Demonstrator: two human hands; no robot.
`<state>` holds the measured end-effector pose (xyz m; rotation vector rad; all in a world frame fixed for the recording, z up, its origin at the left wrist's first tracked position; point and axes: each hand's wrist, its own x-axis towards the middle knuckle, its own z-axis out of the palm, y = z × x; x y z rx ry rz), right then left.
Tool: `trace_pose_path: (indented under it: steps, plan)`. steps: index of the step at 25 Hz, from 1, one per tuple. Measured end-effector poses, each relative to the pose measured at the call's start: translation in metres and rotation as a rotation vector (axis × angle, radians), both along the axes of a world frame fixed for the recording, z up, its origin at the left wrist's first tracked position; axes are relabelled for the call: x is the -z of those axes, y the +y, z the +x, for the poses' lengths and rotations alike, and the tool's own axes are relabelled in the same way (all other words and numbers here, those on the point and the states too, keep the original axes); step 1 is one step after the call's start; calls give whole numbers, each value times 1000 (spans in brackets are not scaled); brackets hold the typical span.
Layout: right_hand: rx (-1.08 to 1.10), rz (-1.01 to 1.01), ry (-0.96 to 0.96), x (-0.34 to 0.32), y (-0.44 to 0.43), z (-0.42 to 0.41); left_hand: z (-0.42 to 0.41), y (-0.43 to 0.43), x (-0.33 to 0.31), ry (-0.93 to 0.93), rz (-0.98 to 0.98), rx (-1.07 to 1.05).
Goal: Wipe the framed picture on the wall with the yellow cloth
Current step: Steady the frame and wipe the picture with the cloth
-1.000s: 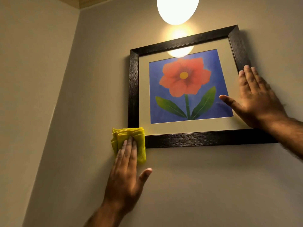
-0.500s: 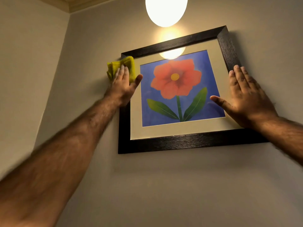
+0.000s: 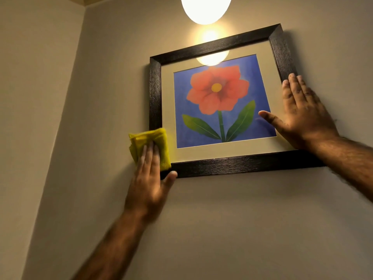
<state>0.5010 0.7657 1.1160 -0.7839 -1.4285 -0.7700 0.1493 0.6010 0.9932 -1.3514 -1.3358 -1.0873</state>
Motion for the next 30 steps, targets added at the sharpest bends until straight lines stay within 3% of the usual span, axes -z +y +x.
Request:
trace_pose_path:
  steps: [5, 10, 16, 19, 30]
  plan:
    - [2, -4, -2, 1, -2, 0, 55, 12, 43, -133, 16, -92]
    - [2, -4, -14, 1, 1, 1, 122, 38, 52, 91, -63, 14]
    - [2, -1, -14, 0, 0, 0, 44, 4, 52, -21, -30, -170]
    - [8, 8, -8, 0, 0, 0, 16, -6, 44, -5, -44, -163]
    - [17, 21, -5, 0, 0, 1, 17, 4, -181, 4, -34, -173]
